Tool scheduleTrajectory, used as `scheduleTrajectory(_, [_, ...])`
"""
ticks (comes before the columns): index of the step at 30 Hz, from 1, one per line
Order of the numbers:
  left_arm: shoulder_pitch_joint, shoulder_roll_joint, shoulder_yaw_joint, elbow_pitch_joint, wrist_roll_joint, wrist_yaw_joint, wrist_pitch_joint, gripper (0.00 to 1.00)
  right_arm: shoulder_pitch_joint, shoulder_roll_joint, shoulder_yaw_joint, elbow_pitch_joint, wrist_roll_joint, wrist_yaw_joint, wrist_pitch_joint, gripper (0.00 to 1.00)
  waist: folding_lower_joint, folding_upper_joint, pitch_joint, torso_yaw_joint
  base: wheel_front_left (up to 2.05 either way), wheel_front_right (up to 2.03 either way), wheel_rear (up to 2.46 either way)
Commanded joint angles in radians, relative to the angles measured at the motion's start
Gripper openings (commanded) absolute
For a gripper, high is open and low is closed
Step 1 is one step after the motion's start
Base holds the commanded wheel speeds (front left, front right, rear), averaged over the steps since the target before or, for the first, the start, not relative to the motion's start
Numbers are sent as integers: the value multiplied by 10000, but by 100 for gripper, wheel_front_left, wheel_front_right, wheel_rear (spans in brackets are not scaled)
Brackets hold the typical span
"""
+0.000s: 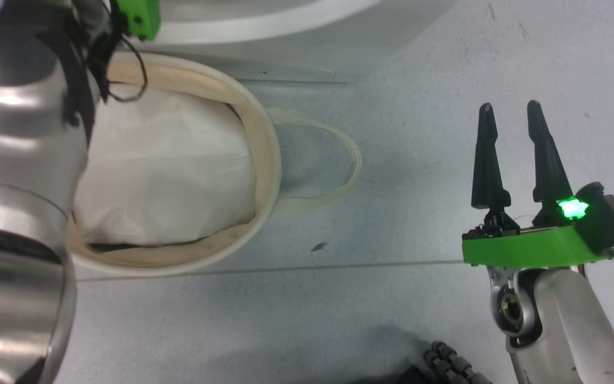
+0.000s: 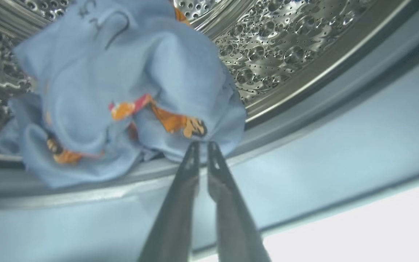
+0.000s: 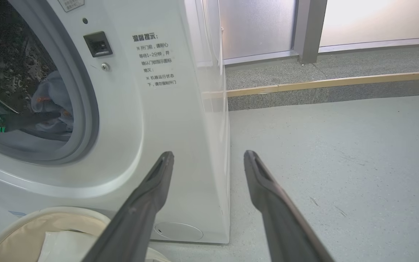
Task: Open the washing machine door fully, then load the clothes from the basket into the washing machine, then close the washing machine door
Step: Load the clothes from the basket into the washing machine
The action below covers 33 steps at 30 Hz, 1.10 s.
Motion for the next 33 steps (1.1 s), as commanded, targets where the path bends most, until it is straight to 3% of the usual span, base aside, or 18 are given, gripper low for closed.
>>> scheduleTrajectory(1, [-51, 227, 69, -236, -153, -51, -331, 100, 107, 14, 218, -215, 47, 73, -49, 100, 0, 0, -358, 200, 0, 0, 0])
scheduleTrajectory(12, [1742, -127, 277, -847, -1164, -57, -2227, 100, 106, -341, 430, 300, 203, 73, -49, 100, 0, 0, -1849, 963, 0, 0, 0])
scheduleTrajectory(17, [3307, 35, 395, -2750, -1576, -58, -2360, 100, 189, -489, 610, 610, 370, 73, -49, 100, 0, 0, -2686, 1355, 0, 0, 0])
scheduleTrajectory(22, [5214, 260, 1143, -4364, -1510, -58, -2364, 100, 375, -649, 766, 912, 536, 73, -49, 100, 0, 0, -3584, 1704, 0, 0, 0])
scheduleTrajectory(33, [8727, 23, 2278, -6799, -1067, -59, -2366, 100, 1127, -1149, 836, 1318, 873, 73, -49, 100, 0, 0, -5217, 2371, 0, 0, 0])
